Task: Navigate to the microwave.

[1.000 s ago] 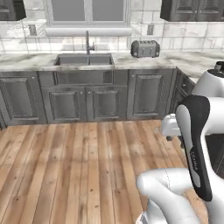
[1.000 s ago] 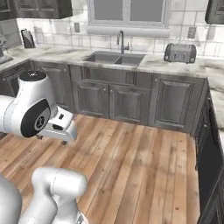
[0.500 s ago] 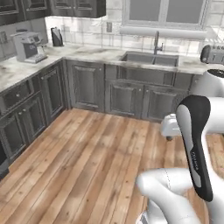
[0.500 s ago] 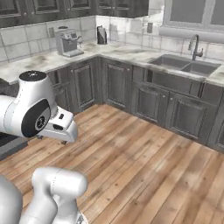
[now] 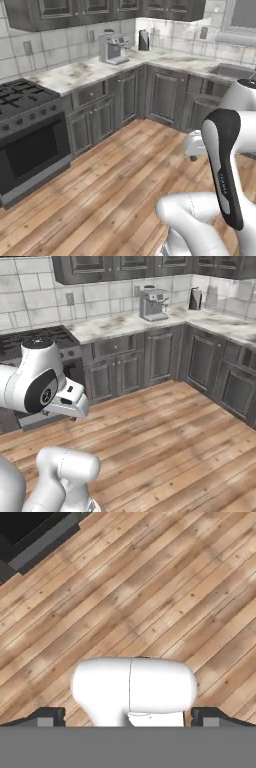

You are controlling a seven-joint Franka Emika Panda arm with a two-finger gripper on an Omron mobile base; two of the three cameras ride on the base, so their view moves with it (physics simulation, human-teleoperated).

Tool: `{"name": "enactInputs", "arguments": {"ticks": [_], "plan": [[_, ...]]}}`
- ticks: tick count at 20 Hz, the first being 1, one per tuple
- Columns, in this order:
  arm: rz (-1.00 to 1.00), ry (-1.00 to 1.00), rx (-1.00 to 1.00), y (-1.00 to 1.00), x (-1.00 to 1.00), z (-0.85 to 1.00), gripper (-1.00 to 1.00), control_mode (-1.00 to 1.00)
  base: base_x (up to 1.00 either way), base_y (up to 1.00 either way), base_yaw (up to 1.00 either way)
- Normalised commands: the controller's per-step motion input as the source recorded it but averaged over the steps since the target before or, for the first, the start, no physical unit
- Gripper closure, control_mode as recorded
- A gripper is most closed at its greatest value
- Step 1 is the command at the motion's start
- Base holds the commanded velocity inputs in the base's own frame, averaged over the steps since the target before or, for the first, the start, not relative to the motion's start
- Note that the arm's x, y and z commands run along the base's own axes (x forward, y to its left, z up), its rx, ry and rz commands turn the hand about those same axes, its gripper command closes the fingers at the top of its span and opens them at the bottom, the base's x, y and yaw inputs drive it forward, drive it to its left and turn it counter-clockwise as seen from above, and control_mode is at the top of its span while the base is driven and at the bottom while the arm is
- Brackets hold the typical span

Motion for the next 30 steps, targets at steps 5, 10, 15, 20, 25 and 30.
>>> {"name": "enactInputs", "arguments": {"ticks": [5, 10, 15, 20, 25, 30], "plan": [[0.0, 0.0, 0.0, 0.0, 0.0, 0.0, -1.0, 1.0, 0.03, 0.03, 0.6], [0.0, 0.0, 0.0, 0.0, 0.0, 0.0, -1.0, 1.0, 0.19, 0.18, 0.66], [0.0, 0.0, 0.0, 0.0, 0.0, 0.0, -1.0, 1.0, 0.49, 0.35, 0.67], [0.0, 0.0, 0.0, 0.0, 0.0, 0.0, -1.0, 1.0, 0.72, 0.36, 0.61], [0.0, 0.0, 0.0, 0.0, 0.0, 0.0, -1.0, 1.0, 1.0, 0.12, 0.12], [0.0, 0.0, 0.0, 0.0, 0.0, 0.0, -1.0, 1.0, 1.0, 0.26, 0.0]]}}
